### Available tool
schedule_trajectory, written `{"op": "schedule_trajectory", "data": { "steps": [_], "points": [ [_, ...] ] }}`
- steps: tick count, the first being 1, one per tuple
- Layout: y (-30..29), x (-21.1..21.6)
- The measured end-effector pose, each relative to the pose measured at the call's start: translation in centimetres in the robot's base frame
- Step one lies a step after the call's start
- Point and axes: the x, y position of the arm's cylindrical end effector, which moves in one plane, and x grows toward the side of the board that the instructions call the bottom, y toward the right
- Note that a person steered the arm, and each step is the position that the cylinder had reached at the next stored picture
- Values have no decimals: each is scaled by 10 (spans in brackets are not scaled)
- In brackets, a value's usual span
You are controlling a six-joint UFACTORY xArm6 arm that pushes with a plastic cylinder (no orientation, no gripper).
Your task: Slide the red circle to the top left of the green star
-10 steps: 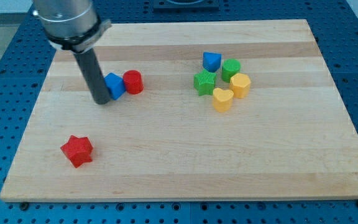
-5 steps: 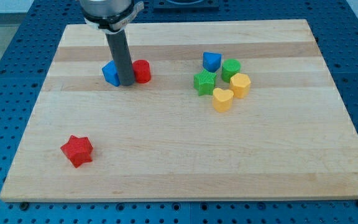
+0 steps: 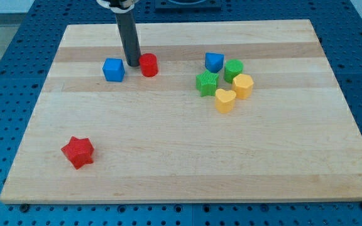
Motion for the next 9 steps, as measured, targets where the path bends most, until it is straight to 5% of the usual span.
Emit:
{"op": "schedule_trajectory", "data": {
  "steps": [6,9],
  "points": [
    [38,67],
    [42,55]
  ]
}}
